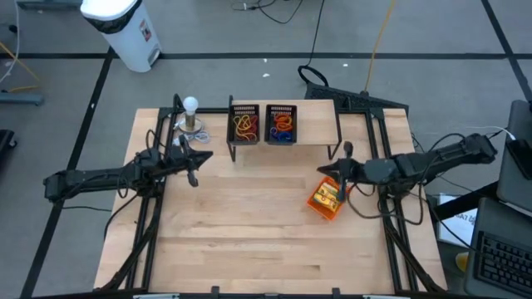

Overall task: Pick & Place Office Desk Supplies
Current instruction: Put the orange bin filled with crayon boxes on the shelf

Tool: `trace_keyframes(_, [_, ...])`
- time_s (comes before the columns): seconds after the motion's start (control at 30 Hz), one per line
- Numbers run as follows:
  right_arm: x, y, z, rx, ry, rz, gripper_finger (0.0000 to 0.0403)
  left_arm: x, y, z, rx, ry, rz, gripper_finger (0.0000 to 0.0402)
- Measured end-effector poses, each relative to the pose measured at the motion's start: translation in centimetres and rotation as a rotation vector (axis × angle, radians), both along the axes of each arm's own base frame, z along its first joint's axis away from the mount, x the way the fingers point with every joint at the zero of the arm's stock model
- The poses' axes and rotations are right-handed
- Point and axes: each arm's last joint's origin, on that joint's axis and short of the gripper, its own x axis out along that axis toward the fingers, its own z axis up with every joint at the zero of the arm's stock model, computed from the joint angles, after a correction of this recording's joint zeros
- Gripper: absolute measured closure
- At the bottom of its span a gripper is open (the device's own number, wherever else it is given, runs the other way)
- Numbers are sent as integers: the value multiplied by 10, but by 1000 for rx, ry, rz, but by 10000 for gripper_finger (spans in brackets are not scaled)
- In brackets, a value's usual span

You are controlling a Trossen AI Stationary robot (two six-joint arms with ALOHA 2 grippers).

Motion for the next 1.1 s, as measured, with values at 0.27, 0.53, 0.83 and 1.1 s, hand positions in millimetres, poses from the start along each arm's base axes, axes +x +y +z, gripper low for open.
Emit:
trace_keyframes(0.27, [23, 30, 19, 136, 248, -11, 401, -1, 4, 0, -6, -5, 69, 383])
trace_keyframes(0.53, [50, 54, 3, 338, 555, -79, 379, -1, 4, -3, -38, 20, 62, 382])
trace_keyframes(0.83, [66, 65, -17, 499, 743, -204, 262, -1, 4, -4, -40, 29, 61, 382])
trace_keyframes(1.1, [70, 73, -39, 595, 852, -360, 224, -1, 4, -6, -46, 55, 62, 382])
